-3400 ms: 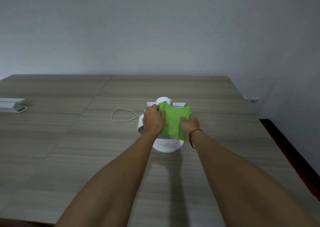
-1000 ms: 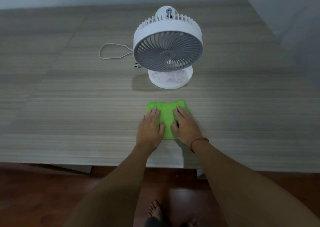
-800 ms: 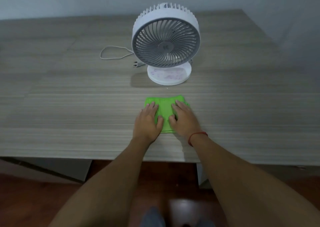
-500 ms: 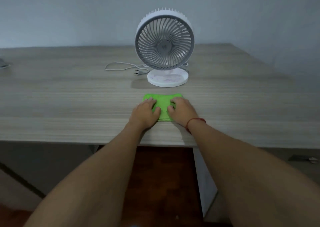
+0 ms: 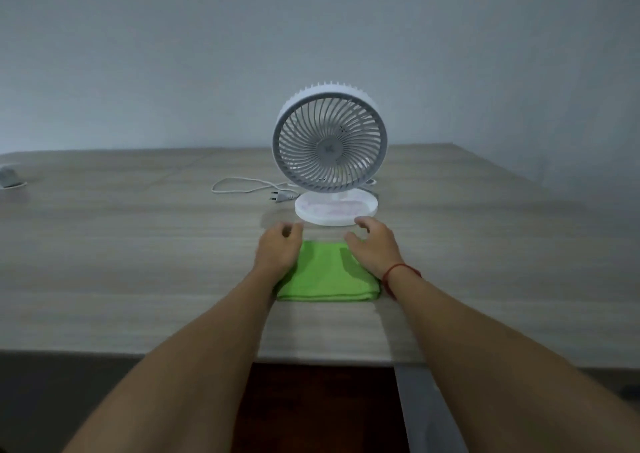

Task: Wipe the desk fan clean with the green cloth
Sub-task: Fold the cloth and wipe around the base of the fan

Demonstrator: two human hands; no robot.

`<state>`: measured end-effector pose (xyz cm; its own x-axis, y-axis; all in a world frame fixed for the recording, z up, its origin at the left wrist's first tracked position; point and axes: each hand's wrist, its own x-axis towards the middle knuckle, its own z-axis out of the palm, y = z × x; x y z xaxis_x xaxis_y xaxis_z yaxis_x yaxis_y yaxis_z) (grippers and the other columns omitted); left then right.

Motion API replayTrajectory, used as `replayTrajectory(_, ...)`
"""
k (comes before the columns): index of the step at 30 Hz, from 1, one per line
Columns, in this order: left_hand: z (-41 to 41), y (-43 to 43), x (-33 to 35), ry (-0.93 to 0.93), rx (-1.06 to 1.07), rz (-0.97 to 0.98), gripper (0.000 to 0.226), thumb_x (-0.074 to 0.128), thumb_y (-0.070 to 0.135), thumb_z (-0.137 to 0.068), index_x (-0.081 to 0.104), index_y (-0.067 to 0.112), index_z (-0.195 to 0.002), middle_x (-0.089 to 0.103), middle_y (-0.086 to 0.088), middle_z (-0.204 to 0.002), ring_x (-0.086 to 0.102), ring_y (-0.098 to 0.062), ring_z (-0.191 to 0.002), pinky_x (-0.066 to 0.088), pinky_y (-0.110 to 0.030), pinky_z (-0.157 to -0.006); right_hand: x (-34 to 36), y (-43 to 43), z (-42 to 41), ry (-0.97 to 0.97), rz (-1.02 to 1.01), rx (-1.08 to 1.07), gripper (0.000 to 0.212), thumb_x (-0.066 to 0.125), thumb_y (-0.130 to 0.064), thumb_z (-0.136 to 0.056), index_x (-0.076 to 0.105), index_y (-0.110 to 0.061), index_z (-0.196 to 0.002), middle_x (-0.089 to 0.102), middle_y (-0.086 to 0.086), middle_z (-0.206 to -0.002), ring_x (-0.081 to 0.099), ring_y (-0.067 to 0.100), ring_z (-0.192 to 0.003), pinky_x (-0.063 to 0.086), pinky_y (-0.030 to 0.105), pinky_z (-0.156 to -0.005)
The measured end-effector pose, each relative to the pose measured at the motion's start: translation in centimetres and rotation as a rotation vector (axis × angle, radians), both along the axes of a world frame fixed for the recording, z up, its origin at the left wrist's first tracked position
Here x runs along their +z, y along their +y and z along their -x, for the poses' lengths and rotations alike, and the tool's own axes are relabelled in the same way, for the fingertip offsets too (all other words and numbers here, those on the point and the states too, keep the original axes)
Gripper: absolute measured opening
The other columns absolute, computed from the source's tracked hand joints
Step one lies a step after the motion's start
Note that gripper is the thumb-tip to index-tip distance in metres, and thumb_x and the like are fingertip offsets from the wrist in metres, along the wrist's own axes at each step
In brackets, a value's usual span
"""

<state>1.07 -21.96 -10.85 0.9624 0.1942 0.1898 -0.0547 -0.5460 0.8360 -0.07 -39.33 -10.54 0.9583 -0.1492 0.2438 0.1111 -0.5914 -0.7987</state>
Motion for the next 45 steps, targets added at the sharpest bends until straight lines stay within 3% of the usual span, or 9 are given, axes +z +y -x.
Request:
replayTrajectory(4, -4.7, 0.4, 0.1, 0.055, -0.122, 0.082, 0.037, 0.047, 0.030, -0.098, 0.064, 0.006, -0.121, 0.066, -0.017, -0.121, 0.060, -0.035, -0.117, 0.046, -0.042, -0.102, -0.9, -0.2, -4.7, 0.082, 0.127, -0.106, 0.049, 0.047, -0.029, -0.090, 0.045, -0.012, -0.136, 0.050, 0.011, -0.142, 0.047, 0.028, -0.131, 0.033, 0.040, -0.109)
replayTrajectory(6, -6.8, 0.6, 0.4, 0.113, -0.122, 0.087, 0.045, 0.045, 0.028, -0.098, 0.050, 0.005, -0.137, 0.056, -0.020, -0.137, 0.051, -0.036, -0.129, 0.040, -0.044, -0.111, -1.0, -0.2, -7.0, 0.084, 0.162, -0.162, 0.046, 0.039, -0.028, -0.093, 0.044, -0.009, -0.135, 0.052, 0.014, -0.139, 0.048, 0.030, -0.128, 0.033, 0.041, -0.107)
replayTrajectory(8, -9.0, 0.5, 0.3, 0.140, -0.090, 0.009, 0.053, 0.042, 0.029, -0.098, 0.040, 0.000, -0.143, 0.045, -0.020, -0.148, 0.044, -0.034, -0.136, 0.034, -0.042, -0.115, -1.0, -0.3, -9.1, 0.090, 0.161, -0.235, 0.046, 0.035, -0.028, -0.093, 0.042, -0.008, -0.134, 0.054, 0.016, -0.135, 0.050, 0.032, -0.125, 0.033, 0.042, -0.105)
replayTrajectory(13, -12.4, -0.4, -0.7, 0.149, -0.095, -0.312, 0.057, 0.026, 0.039, -0.102, 0.031, 0.003, -0.146, 0.039, -0.020, -0.151, 0.040, -0.034, -0.137, 0.031, -0.038, -0.110, -1.0, -0.6, -13.0, 0.154, 0.206, -0.304, 0.057, 0.029, -0.035, -0.092, 0.032, -0.008, -0.142, 0.052, 0.017, -0.139, 0.045, 0.034, -0.130, 0.026, 0.044, -0.109)
replayTrajectory(17, -14.1, 0.0, -0.8, 0.159, -0.110, -0.393, 0.062, 0.023, 0.041, -0.101, 0.018, 0.008, -0.152, 0.032, -0.023, -0.155, 0.036, -0.038, -0.139, 0.029, -0.041, -0.111, -1.0, -1.4, -14.4, 0.171, 0.216, -0.305, 0.060, 0.026, -0.034, -0.093, 0.021, -0.011, -0.148, 0.049, 0.017, -0.142, 0.043, 0.034, -0.132, 0.024, 0.045, -0.110)
replayTrajectory(23, -15.8, 1.0, -1.1, 0.150, -0.150, -0.412, 0.060, 0.024, 0.045, -0.097, 0.030, 0.008, -0.145, 0.039, -0.024, -0.150, 0.043, -0.039, -0.133, 0.034, -0.044, -0.106, -1.2, -1.5, -13.9, 0.143, 0.306, -0.222, 0.063, 0.026, -0.036, -0.093, 0.010, -0.017, -0.152, 0.053, 0.016, -0.139, 0.046, 0.033, -0.129, 0.024, 0.046, -0.109)
replayTrajectory(28, -14.5, 1.3, -0.8, 0.131, -0.207, -0.353, 0.060, 0.030, 0.039, -0.099, 0.023, 0.009, -0.150, 0.036, -0.019, -0.154, 0.039, -0.034, -0.139, 0.031, -0.041, -0.112, -1.0, -2.0, -13.3, 0.194, 0.339, -0.133, 0.064, 0.026, -0.033, -0.096, 0.008, -0.007, -0.151, 0.044, 0.016, -0.147, 0.040, 0.031, -0.136, 0.019, 0.045, -0.115)
replayTrajectory(40, -7.6, 1.9, 0.0, 0.206, -0.239, -0.395, 0.051, 0.031, 0.037, -0.098, 0.036, 0.006, -0.139, 0.043, -0.021, -0.148, 0.044, -0.033, -0.133, 0.035, -0.043, -0.110, -0.1, -2.3, -6.6, 0.203, 0.251, -0.008, 0.065, 0.031, -0.032, -0.098, 0.001, -0.014, -0.152, 0.040, 0.015, -0.150, 0.039, 0.034, -0.136, 0.025, 0.045, -0.117)
replayTrajectory(45, -2.9, 2.2, 0.1, 0.233, -0.250, -0.385, 0.075, 0.026, 0.050, -0.081, 0.033, 0.006, -0.142, 0.040, -0.019, -0.151, 0.041, -0.032, -0.136, 0.033, -0.045, -0.113, 0.2, -2.1, -2.3, 0.229, 0.280, 0.002, 0.064, 0.030, -0.031, -0.100, 0.000, -0.010, -0.152, 0.037, 0.017, -0.152, 0.035, 0.033, -0.139, 0.022, 0.042, -0.119)
